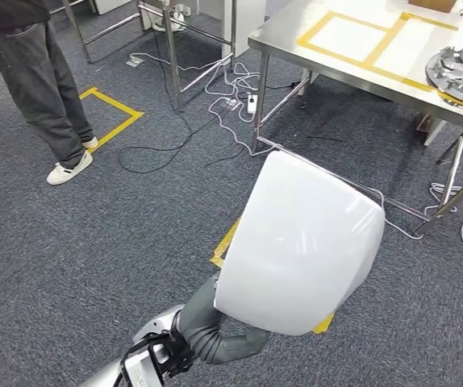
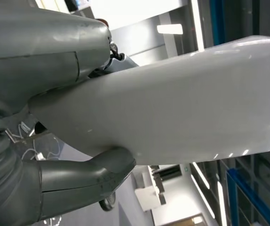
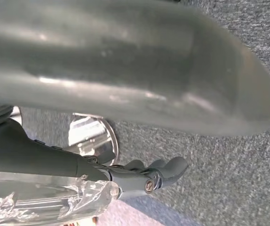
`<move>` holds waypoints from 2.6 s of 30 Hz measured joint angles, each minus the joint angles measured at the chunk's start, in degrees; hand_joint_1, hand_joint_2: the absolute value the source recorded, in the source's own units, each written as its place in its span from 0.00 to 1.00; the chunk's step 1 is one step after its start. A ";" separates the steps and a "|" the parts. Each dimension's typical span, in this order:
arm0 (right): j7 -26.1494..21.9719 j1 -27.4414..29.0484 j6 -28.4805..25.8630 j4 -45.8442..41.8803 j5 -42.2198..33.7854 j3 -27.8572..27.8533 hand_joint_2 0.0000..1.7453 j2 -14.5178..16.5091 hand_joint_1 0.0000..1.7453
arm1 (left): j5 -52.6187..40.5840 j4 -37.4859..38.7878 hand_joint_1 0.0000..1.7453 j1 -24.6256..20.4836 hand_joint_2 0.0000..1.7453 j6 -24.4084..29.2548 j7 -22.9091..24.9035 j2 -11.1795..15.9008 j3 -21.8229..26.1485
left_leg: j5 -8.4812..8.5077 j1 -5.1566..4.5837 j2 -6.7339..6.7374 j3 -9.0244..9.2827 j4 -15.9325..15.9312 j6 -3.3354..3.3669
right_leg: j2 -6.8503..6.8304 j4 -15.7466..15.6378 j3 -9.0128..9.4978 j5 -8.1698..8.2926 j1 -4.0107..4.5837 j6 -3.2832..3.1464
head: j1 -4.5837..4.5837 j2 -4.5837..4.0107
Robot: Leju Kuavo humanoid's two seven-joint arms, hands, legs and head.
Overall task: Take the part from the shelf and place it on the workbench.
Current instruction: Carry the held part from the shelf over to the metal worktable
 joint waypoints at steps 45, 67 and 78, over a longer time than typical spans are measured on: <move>-0.78 -0.23 2.79 0.00 2.18 0.86 0.00 0.10 0.00 | 1.34 -1.50 1.00 -1.02 1.00 -3.30 0.24 1.18 -1.02 | -5.25 -0.49 0.89 1.11 4.11 -2.65 | -1.31 -8.18 6.21 3.00 0.15 -2.89 | -0.38 0.02; -0.89 0.16 3.20 0.00 2.54 1.03 0.00 0.28 0.00 | 0.45 -1.96 1.00 -0.83 1.00 -3.17 0.25 1.90 -1.31 | -2.84 -0.51 0.38 4.46 -0.90 0.67 | -1.26 1.65 0.57 -4.51 0.26 0.06 | -0.05 0.01; -1.12 0.09 3.17 0.02 2.96 1.36 0.00 0.45 0.00 | -0.71 -2.21 1.00 -0.91 1.00 -2.07 0.26 2.19 -1.42 | -8.57 -0.72 0.32 -3.28 14.85 -2.21 | -1.67 -8.09 4.33 4.53 0.08 -2.99 | -0.26 0.02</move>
